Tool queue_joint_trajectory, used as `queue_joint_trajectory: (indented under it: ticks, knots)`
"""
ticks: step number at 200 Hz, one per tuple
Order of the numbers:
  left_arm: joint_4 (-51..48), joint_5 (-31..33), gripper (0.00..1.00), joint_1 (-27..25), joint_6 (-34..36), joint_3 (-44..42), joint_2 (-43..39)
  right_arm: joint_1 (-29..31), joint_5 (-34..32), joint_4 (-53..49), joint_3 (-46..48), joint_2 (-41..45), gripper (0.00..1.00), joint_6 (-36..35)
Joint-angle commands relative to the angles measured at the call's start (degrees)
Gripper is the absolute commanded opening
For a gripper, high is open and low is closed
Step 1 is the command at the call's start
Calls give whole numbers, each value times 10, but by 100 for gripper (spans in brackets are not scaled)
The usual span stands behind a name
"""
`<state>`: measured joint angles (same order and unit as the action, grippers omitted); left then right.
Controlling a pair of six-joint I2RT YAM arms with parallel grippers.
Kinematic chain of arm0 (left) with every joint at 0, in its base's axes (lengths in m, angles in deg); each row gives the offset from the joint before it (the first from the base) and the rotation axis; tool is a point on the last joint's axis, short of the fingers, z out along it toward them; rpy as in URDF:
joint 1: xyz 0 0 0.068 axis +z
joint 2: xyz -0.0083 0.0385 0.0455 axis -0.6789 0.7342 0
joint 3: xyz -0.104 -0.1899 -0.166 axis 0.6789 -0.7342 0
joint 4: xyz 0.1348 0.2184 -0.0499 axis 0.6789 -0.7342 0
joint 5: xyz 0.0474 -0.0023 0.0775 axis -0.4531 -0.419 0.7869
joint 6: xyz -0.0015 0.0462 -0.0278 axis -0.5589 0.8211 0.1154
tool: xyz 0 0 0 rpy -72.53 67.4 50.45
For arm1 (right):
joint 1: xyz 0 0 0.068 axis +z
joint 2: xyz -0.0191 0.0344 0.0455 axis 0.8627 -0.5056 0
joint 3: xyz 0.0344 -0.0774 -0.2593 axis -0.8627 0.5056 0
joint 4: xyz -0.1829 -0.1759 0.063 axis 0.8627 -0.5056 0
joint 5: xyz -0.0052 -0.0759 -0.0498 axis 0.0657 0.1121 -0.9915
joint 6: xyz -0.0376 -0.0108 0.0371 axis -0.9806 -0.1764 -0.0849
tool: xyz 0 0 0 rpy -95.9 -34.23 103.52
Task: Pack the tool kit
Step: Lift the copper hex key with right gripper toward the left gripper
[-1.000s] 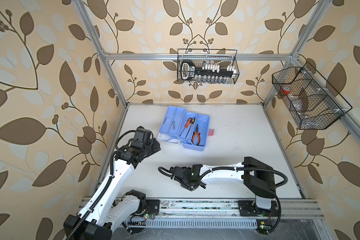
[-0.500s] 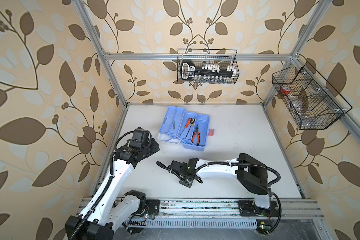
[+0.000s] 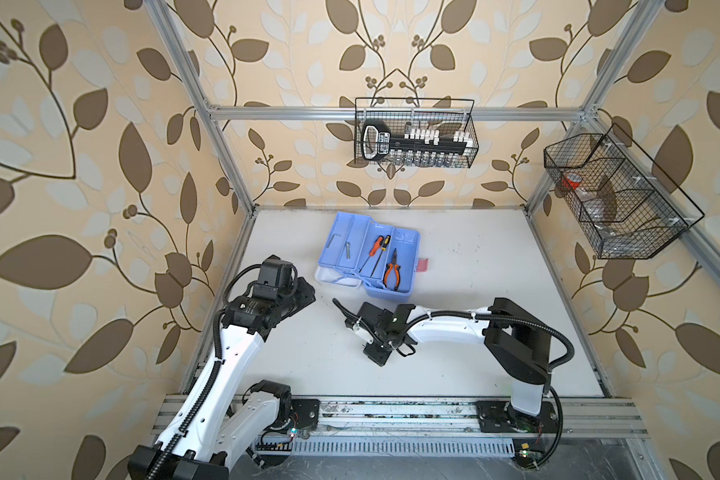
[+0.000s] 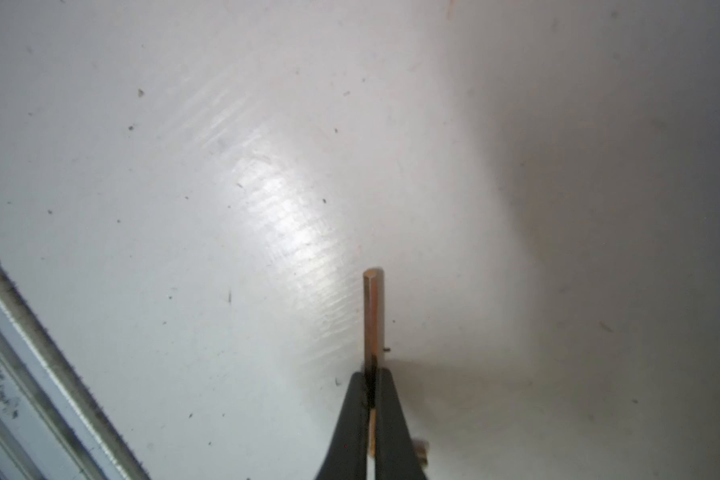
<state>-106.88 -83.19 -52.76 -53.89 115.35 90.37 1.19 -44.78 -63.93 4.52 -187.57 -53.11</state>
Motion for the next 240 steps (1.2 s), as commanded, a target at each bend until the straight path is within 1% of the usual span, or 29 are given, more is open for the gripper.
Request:
queue_joint_trajectory:
  ticks: [1, 19, 44, 55, 74, 84, 98, 115, 125, 132, 142, 156, 166, 190, 204, 212, 240]
  knots:
    - [-15, 14, 42, 9, 4, -2, -9, -28, 96, 68, 34, 40, 0, 45]
    - [-10, 4, 42, 9, 5, -6, -13, -54, 154, 126, 68, 65, 0, 78]
    - [12, -36, 42, 9, 7, -17, -15, -85, 221, 207, 107, 91, 0, 135]
    - [21, -54, 42, 9, 7, -24, -13, -99, 235, 235, 120, 104, 0, 163]
    - [59, -125, 40, 9, 14, -44, -8, -116, 243, 274, 134, 125, 0, 213]
    - [84, -158, 44, 9, 15, -56, -4, -121, 246, 290, 135, 138, 0, 232]
    - [91, -171, 50, 8, 13, -60, 5, -126, 248, 307, 135, 152, 0, 256]
    - [124, -207, 57, 9, 5, -68, 1, -136, 244, 331, 141, 168, 0, 294]
    - [154, -237, 62, 7, -2, -73, -5, -143, 256, 362, 150, 175, 0, 320]
    - [169, -247, 63, 3, -6, -73, -9, -146, 270, 386, 156, 177, 0, 336]
    - [177, -246, 64, -5, -8, -67, -11, -148, 283, 408, 157, 177, 0, 347]
    - [184, -239, 57, -21, -11, -58, -7, -146, 273, 402, 152, 176, 0, 342]
    - [187, -232, 54, -37, -14, -53, -1, -143, 264, 394, 151, 176, 0, 335]
    - [181, -176, 50, -97, -15, -38, 32, -133, 248, 374, 145, 176, 0, 320]
    - [186, -154, 44, -127, -18, -35, 54, -127, 236, 361, 139, 176, 0, 309]
    - [190, -152, 42, -136, -20, -33, 64, -123, 230, 353, 136, 177, 0, 304]
    - [182, -138, 38, -144, -19, -25, 82, -119, 224, 345, 132, 177, 0, 299]
